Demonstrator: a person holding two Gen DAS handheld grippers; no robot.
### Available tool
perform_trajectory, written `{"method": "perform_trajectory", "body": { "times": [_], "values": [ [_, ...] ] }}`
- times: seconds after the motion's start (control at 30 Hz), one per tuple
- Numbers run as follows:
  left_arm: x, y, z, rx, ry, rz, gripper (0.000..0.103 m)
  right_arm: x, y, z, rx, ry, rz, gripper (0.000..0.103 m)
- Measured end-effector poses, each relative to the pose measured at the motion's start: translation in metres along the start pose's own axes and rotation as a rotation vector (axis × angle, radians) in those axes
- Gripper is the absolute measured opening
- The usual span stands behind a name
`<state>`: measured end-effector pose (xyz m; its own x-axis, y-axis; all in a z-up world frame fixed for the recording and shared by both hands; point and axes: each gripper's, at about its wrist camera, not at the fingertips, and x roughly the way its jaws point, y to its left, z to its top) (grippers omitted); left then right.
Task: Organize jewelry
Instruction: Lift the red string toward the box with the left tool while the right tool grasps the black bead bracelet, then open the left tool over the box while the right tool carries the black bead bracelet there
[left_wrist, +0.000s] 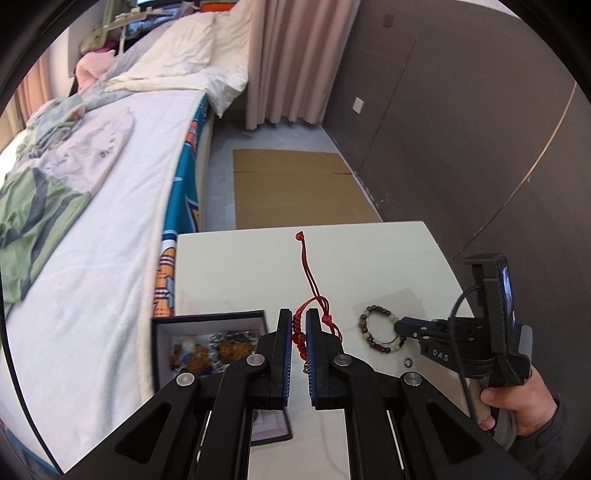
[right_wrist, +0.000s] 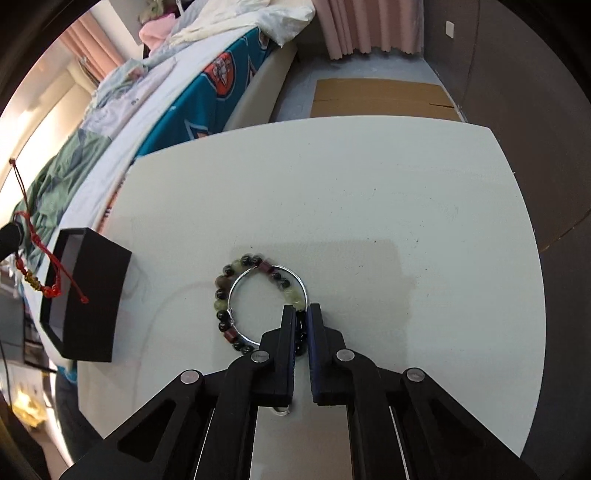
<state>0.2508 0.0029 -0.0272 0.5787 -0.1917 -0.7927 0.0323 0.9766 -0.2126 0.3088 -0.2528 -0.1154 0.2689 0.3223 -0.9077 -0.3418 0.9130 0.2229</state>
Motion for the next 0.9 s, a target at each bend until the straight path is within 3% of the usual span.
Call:
{"method": "perform_trajectory", "body": {
  "times": [0.23, 0.6, 0.67, 0.73, 0.8, 0.9],
  "values": [
    [-0.014, 0.02, -0.007, -0.028, -0.02, -0.009, 0.007, -0.025, 0.003, -0.004, 0.056, -0.067, 0.08, 0.007],
    [-0.018, 0.053, -0.016, -0.124, 0.005, -0.03, 0.01, -0.066, 0.046, 0.001, 0.005, -0.146, 0.094, 0.007],
    [-0.018, 0.062, -0.018, -0.164, 0.026, -0.054, 0.03, -0.073, 0.054, 0.001, -0.007, -0.159, 0.096, 0.007],
    [-0.024, 0.068, -0.021, -0.182, 0.0, -0.053, 0.076, -0.081, 0.064, 0.002, -0.023, -0.172, 0.097, 0.007],
    [-0.034, 0.072, -0.024, -0.186, -0.047, -0.045, 0.082, -0.086, 0.072, 0.003, -0.037, -0.183, 0.102, 0.007],
    [-0.041, 0.082, -0.026, -0.202, -0.053, -0.046, 0.082, -0.094, 0.087, 0.006, -0.058, -0.197, 0.112, 0.007]
  ]
}}
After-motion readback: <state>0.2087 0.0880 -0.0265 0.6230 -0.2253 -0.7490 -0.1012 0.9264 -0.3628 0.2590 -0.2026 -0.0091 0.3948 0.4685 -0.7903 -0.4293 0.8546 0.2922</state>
